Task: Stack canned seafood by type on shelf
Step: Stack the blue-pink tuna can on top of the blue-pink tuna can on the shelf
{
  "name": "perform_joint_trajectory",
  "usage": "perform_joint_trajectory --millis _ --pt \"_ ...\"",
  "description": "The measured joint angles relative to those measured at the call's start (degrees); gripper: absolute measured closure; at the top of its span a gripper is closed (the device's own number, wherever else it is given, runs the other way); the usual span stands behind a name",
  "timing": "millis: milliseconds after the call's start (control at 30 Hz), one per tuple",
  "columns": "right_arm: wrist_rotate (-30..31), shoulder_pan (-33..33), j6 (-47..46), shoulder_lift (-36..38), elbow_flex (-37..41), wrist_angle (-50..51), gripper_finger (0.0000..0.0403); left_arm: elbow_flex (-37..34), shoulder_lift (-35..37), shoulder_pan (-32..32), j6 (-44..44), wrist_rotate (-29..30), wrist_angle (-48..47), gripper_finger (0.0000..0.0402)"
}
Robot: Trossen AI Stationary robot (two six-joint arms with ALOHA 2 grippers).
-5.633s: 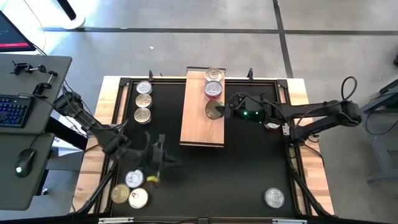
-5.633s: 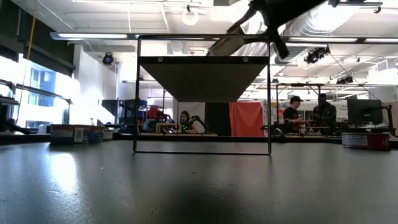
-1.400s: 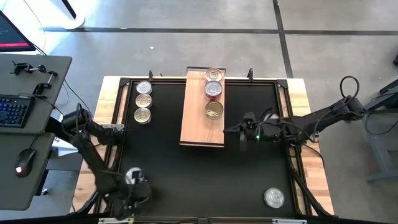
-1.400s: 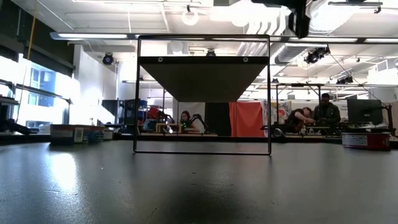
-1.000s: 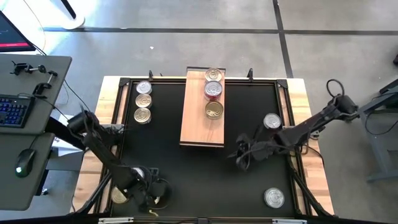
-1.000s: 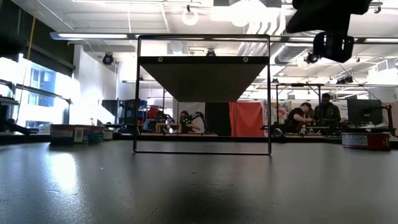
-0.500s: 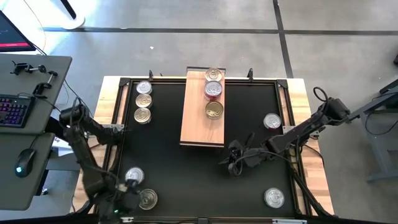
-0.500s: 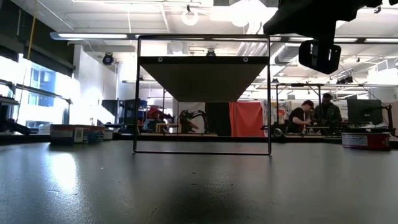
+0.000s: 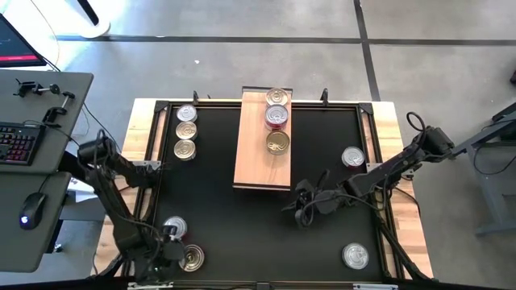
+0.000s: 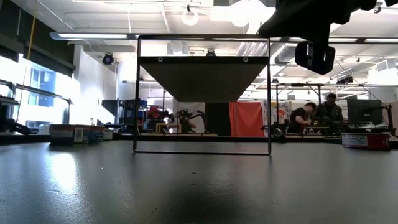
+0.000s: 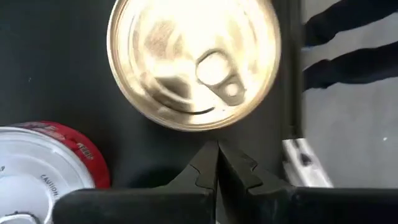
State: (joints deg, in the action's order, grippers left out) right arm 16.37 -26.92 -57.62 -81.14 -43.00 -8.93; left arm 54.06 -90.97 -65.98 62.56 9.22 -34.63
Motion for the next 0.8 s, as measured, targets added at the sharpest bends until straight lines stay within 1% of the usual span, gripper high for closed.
perform_joint_trajectory --millis 133,233,300,433,567,667,733,800 --pt "0.0 0.0 -0.2 0.0 0.0 0.0 0.0403 -0.1 -2.4 2.1 -2.7 -1.8 1.2 0.0401" --pt "-0.6 -0.1 0.4 0.0 0.0 0.0 0.0403 -0.1 -3.5 4.3 -6.0 -1.3 3.9 0.0401" --pt "-2.2 -0.1 1.1 0.0 0.0 0.0 0.0403 -0.1 -4.0 6.3 -8.3 0.3 5.6 0.0401" --pt "-4.2 -0.2 1.3 0.0 0.0 0.0 0.0403 -0.1 -4.5 11.3 -17.4 3.9 10.7 0.0401" --pt "-6.9 -0.5 2.2 0.0 0.0 0.1 0.0403 -0.1 -6.1 17.9 -27.8 5.6 17.3 0.0401" --pt "-8.1 -1.4 2.4 0.0 0.0 0.2 0.0403 -0.1 -8.5 23.1 -34.7 5.6 23.7 0.0402" --pt "-8.5 -2.3 2.4 0.0 0.0 0.2 0.0403 0.3 -10.1 26.6 -39.0 4.6 27.4 0.0401" --pt "-8.5 -3.2 1.9 0.0 0.0 0.3 0.0403 1.7 -10.9 29.5 -42.2 1.8 26.4 0.0402"
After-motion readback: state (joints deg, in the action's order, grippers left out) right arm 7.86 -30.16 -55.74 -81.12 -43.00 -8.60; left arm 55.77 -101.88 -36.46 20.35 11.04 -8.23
